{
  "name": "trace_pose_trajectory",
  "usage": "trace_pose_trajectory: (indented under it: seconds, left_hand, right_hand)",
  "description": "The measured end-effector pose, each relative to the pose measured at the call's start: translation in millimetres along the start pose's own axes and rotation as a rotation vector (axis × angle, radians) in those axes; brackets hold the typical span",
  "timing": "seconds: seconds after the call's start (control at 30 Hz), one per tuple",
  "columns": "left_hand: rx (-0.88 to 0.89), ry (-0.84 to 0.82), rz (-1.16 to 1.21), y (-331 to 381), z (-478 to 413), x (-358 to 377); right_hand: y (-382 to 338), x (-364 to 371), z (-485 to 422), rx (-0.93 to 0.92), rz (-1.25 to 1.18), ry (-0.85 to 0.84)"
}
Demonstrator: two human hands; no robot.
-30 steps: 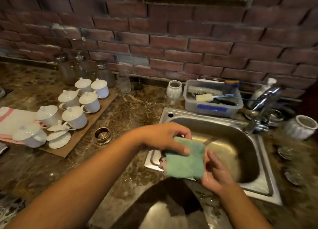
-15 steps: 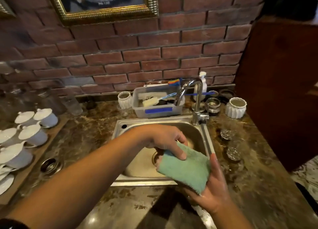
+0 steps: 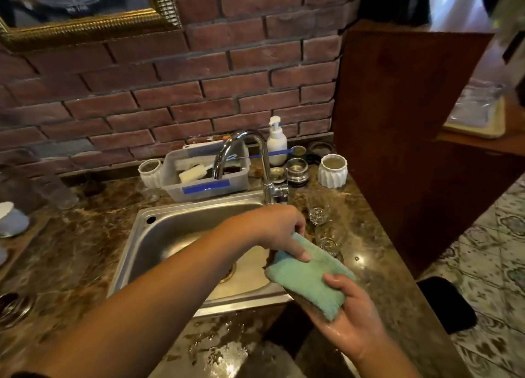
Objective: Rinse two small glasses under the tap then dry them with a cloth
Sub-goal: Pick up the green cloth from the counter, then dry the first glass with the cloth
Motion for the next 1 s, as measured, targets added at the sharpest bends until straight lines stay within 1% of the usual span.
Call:
trace_pose_trajectory:
  seconds: [0.03,0.1,0.17,0.23,0.27,0.3,0.33,0.4,0.47,0.5,0.6,0.7,0.8,0.9,1.0]
  left_hand:
    - [0.009,-0.005,0.013,3,-4,2]
    - [0.051,-0.045,0.122,3,-13,6]
    - [0.065,-0.1,0.341,-1,-22,16]
    - [0.013,-0.152,0.657,-9,-33,32]
    - [-0.023,-0.151,0.803,-13,-40,42]
    - [-0.065,-0.101,0.89,-17,-48,52]
    - [-0.117,-0.002,0.896,-19,-58,62]
    - [-0.207,0.174,0.852,-18,-77,81]
    - [-0.224,0.259,0.872,-8,-92,96]
    - [-0.215,0.29,0.841,-3,-99,103]
    - [-0.185,0.351,0.563,12,-121,117]
    - [-0.138,0.334,0.352,23,-140,120]
    - [-0.11,0.276,0.116,32,-154,116]
    - [-0.103,0.192,-0.05,40,-164,108]
    - [-0.077,0.163,-0.155,48,-172,99]
  right_hand:
    - [-4,-5,1,-0.006,-0.005,0.008]
    - [-13,-12,5,-0.018,-0.012,0.024]
    - [-22,-21,8,-0.039,-0.014,0.047]
    - [-31,-34,9,-0.058,-0.028,0.097]
    - [-35,-42,10,-0.067,-0.032,0.13]
    - [-40,-50,11,-0.08,-0.04,0.163]
    - [-44,-59,12,-0.092,-0.044,0.201]
    - [-53,-74,16,-0.109,-0.048,0.261]
    - [-61,-87,20,-0.131,-0.064,0.294]
    - [-65,-92,22,-0.145,-0.065,0.306]
    - [-76,-108,27,-0.19,-0.079,0.332]
    - [-84,-124,32,-0.227,-0.061,0.426]
    - [-87,-134,36,-0.243,-0.057,0.486]
    - [-89,-141,38,-0.23,-0.062,0.496]
    - [-87,-141,37,-0.226,-0.087,0.468]
Point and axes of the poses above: each hand's wrist, its own z-axis away from the middle knuckle, its own x-axis out of the palm, y = z × x, the point moved 3 cm from there along -z, towards the middle knuckle, and after that the axes turned 11 degrees about -x, right-handed, at the moved point
